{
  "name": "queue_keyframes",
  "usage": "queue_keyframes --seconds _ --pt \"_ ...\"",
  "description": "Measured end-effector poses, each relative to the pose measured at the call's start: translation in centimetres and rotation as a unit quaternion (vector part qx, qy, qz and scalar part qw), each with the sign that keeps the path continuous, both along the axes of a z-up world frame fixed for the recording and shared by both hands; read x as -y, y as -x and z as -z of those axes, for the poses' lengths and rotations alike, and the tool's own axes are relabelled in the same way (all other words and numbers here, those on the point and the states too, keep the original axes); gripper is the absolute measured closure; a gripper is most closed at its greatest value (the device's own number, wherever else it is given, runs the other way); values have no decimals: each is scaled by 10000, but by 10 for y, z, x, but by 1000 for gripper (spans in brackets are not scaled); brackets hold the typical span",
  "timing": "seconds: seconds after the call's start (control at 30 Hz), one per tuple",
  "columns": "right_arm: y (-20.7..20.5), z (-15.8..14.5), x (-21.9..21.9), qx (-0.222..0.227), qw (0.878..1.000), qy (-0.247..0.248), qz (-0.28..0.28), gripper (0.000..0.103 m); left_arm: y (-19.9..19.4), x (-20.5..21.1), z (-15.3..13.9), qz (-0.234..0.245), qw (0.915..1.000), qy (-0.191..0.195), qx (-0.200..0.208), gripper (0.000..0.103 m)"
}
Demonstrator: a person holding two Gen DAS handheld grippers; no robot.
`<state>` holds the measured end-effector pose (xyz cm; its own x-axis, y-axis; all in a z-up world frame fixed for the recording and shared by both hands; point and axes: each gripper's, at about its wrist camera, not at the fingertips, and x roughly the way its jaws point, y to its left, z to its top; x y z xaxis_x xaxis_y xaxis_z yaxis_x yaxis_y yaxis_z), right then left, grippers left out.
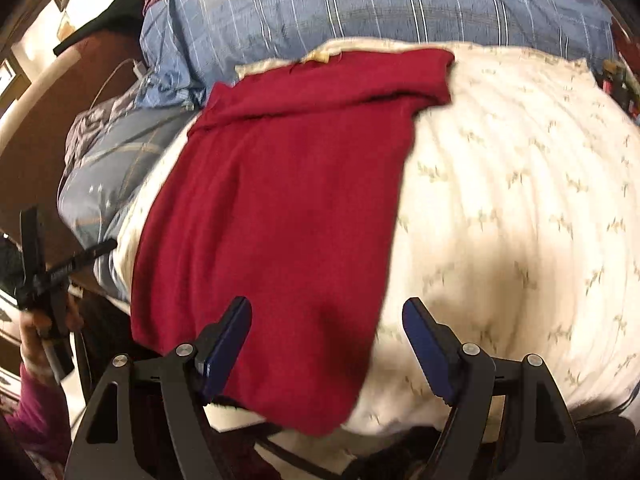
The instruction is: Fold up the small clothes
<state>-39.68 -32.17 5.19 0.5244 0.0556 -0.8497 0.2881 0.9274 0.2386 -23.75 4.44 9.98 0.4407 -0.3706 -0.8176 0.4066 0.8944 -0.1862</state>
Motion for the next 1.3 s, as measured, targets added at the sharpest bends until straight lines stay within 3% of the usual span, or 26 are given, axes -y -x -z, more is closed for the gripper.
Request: queue_keyframes --seconds 0.33,0.47,0.6,0.73,0.83,1.0,1.17,1.3 --pt "23 25 -4 -127 9950 -907 -401 24 19 21 7 748 9965 -346 -100 28" --pt "23 38 -13 -379 9933 -926 -584 30 21 28 14 866 9947 -547 -134 29" --pt "26 42 -14 -504 9928 -886 -630 31 21 32 16 1003 9935 -492 -226 29" --pt "28 51 -7 -660 9930 -880 -431 31 15 37 23 1047 9922 -585 -346 30" --pt "27 50 -10 -639 9934 -865 -410 30 13 37 23 1122 9915 -500 -419 30" --pt "24 48 -24 -512 9895 -1063 -840 32 17 41 30 1376 9867 -715 -488 30" --pt "27 54 -17 -437 9893 -1240 -631 30 14 40 35 1414 9852 -732 -639 29" --pt "25 56 -25 -573 9884 -1168 -782 29 11 47 41 1440 9843 -699 -737 31"
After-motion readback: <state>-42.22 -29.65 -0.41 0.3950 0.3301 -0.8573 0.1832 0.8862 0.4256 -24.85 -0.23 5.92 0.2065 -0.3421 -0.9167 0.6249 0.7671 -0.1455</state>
